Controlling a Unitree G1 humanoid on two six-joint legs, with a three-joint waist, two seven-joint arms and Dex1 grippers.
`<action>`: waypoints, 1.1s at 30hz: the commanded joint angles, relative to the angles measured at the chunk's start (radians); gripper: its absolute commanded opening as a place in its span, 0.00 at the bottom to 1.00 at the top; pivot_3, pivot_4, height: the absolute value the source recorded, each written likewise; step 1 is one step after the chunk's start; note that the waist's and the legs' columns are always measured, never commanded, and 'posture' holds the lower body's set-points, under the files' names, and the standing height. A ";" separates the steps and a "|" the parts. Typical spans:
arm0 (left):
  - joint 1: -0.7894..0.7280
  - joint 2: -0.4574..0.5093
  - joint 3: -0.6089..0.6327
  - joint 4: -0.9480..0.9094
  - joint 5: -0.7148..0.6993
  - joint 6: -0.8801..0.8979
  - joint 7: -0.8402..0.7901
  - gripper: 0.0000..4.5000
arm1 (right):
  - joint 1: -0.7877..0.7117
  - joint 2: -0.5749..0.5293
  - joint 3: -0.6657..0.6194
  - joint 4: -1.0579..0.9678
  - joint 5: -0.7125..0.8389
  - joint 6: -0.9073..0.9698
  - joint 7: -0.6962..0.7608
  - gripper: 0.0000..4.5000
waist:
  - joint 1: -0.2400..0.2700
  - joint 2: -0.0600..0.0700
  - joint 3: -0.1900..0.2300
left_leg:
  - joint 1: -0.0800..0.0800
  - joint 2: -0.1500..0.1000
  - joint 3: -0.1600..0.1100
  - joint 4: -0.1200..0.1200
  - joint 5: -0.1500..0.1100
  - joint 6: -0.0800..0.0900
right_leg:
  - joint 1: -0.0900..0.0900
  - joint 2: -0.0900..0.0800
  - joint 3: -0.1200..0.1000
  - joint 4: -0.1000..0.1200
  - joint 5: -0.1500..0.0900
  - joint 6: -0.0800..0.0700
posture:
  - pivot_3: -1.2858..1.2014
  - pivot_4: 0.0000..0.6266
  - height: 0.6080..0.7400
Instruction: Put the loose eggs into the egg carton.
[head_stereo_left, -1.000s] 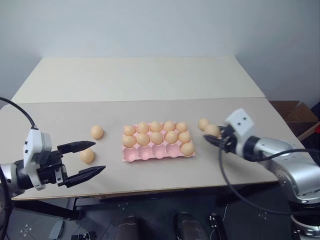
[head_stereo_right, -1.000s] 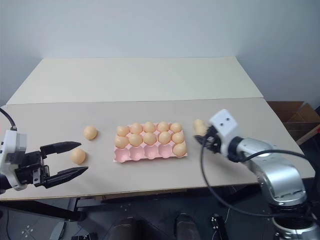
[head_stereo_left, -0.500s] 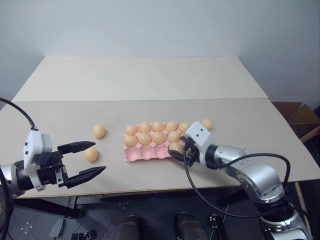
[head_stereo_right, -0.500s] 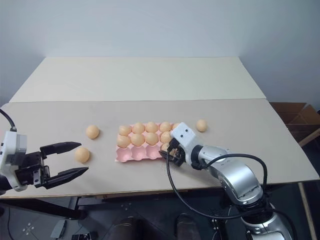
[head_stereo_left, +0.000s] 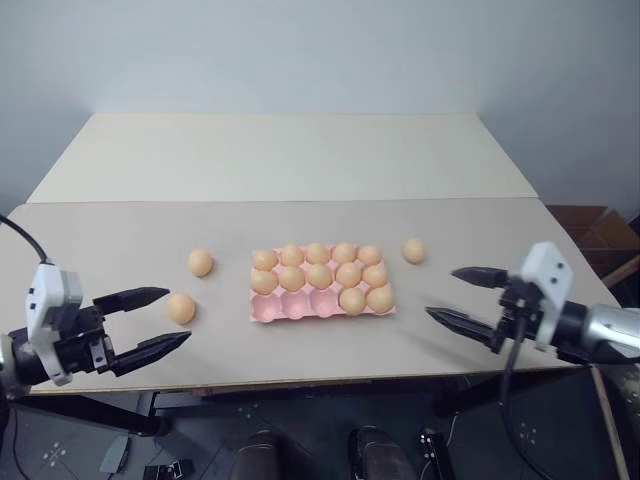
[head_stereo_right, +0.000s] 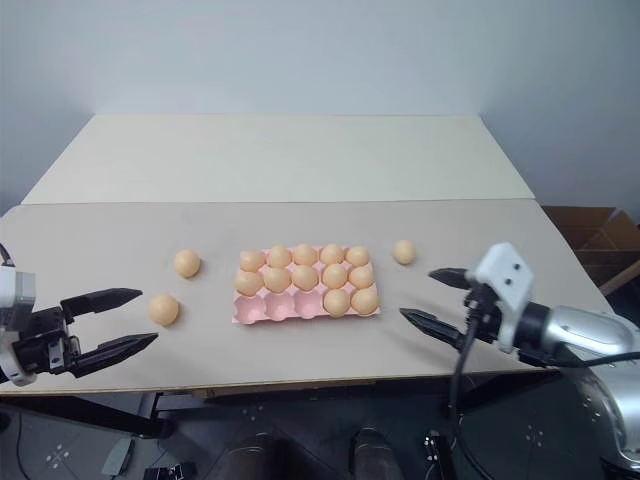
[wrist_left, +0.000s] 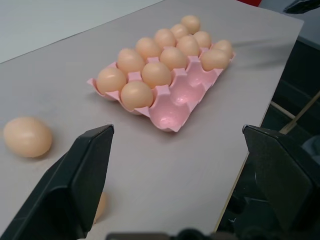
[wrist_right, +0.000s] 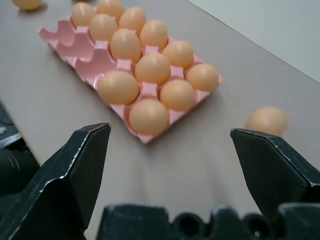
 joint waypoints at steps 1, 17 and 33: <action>-0.011 0.014 0.030 -0.002 -0.002 -0.021 -0.015 1.00 | -0.003 -0.013 -0.008 0.052 -0.026 -0.094 0.024 1.00 | -0.006 0.000 0.000 | 0.001 0.000 0.000 0.000 0.000 0.000 | 0.000 0.000 0.000 0.001 0.000 0.000 | 0.52 0.24 1.00; -0.104 0.018 -0.036 -0.018 -0.004 -0.017 -0.003 1.00 | -0.662 0.277 0.463 0.671 -0.386 0.060 -0.458 1.00 | -0.010 0.000 0.000 | -0.003 0.000 0.002 0.000 0.000 0.000 | -0.005 0.001 0.001 0.002 0.006 -0.007 | 0.52 0.24 1.00; -0.036 0.017 0.030 -0.076 -0.022 -0.007 -0.001 1.00 | -0.649 0.361 0.453 0.385 -0.366 0.157 -0.484 0.43 | -0.012 0.001 0.000 | -0.007 0.000 0.002 -0.004 0.001 -0.001 | -0.011 0.000 0.001 0.003 0.009 -0.002 | 0.52 0.24 1.00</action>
